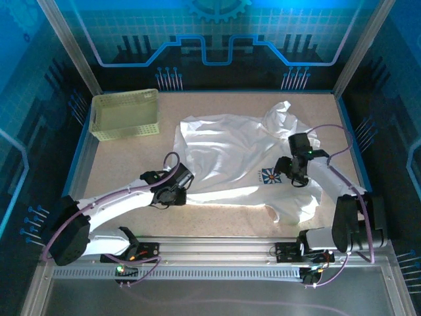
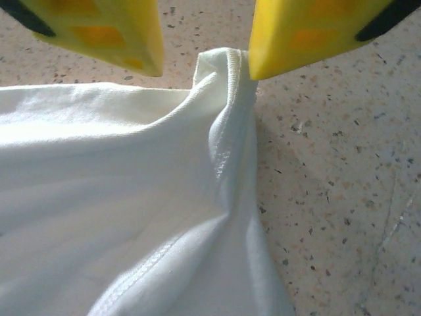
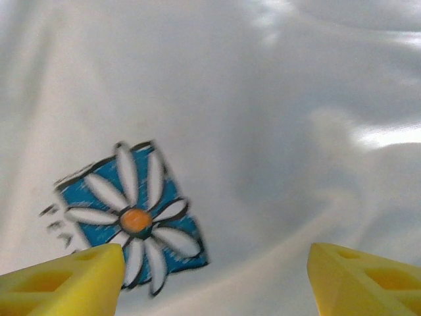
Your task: Fold the inside-out t-shirt
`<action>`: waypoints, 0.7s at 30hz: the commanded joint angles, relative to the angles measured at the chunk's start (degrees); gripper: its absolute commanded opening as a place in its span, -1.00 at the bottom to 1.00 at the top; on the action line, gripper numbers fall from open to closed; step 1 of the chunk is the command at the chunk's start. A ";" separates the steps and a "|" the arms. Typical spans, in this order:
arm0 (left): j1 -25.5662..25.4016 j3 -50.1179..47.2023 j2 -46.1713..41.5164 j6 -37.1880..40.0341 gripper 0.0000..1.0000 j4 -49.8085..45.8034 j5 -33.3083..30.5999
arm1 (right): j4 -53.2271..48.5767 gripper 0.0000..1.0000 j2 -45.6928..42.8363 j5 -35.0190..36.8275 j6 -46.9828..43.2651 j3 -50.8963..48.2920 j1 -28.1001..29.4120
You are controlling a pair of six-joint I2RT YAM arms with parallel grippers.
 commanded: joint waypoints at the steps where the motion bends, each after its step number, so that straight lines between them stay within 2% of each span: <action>1: -1.22 0.80 -0.37 -2.11 0.00 -5.22 -2.13 | -5.62 0.50 -1.73 3.70 0.29 1.23 4.00; 7: -1.84 -1.24 1.08 -6.64 -0.01 -4.90 0.50 | -5.55 0.50 -2.01 3.68 2.51 0.89 7.42; 14: -0.31 -3.34 4.16 -8.47 -0.23 1.95 2.56 | -5.48 0.50 -1.21 3.66 2.66 1.76 8.86; 21: 1.41 -5.30 5.33 -9.67 -0.26 7.36 4.08 | -4.81 0.51 -1.47 3.42 2.57 0.75 9.05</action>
